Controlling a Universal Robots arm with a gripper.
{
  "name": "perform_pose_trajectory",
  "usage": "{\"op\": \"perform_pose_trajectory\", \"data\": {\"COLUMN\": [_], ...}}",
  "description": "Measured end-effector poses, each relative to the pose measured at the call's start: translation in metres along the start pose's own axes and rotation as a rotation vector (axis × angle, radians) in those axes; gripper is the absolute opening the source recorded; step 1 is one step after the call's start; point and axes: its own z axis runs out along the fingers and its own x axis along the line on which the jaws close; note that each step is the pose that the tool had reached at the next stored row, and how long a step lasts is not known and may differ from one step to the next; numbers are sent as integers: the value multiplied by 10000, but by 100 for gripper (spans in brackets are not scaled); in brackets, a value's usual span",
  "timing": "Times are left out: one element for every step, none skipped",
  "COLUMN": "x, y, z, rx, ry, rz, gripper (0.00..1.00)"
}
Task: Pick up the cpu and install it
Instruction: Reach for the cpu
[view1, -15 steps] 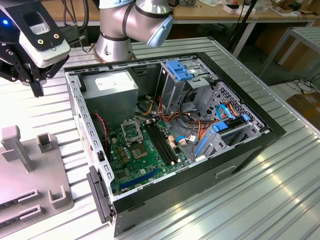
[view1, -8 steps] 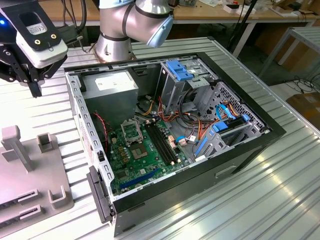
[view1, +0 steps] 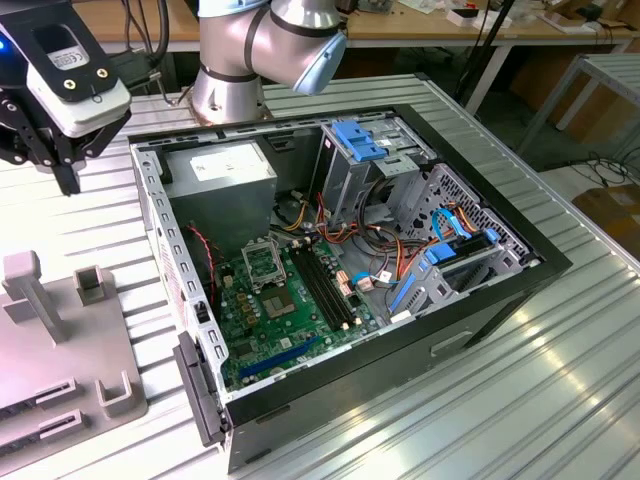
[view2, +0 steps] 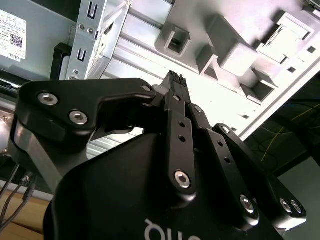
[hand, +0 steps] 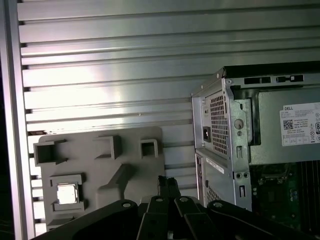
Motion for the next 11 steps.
{"op": "perform_pose_trajectory", "data": {"x": [4, 6, 8, 12, 13, 14, 15, 17, 20, 22, 25], "y": [-1, -1, -1, -1, -1, -1, -1, -2, -2, -2, -2], "z": [0, 0, 1, 0, 1, 0, 1, 1, 1, 1, 1], "rx": [-1, -1, -1, -1, -1, 0, -1, -1, -1, -1, -1], "ry": [0, 0, -1, 0, -1, 1, 0, -1, 0, 0, 0], "rz": [-1, -4, -4, -3, -3, -3, -3, -3, -3, -2, -2], "gripper": [11, 11, 11, 11, 11, 11, 11, 11, 11, 11, 11]}}
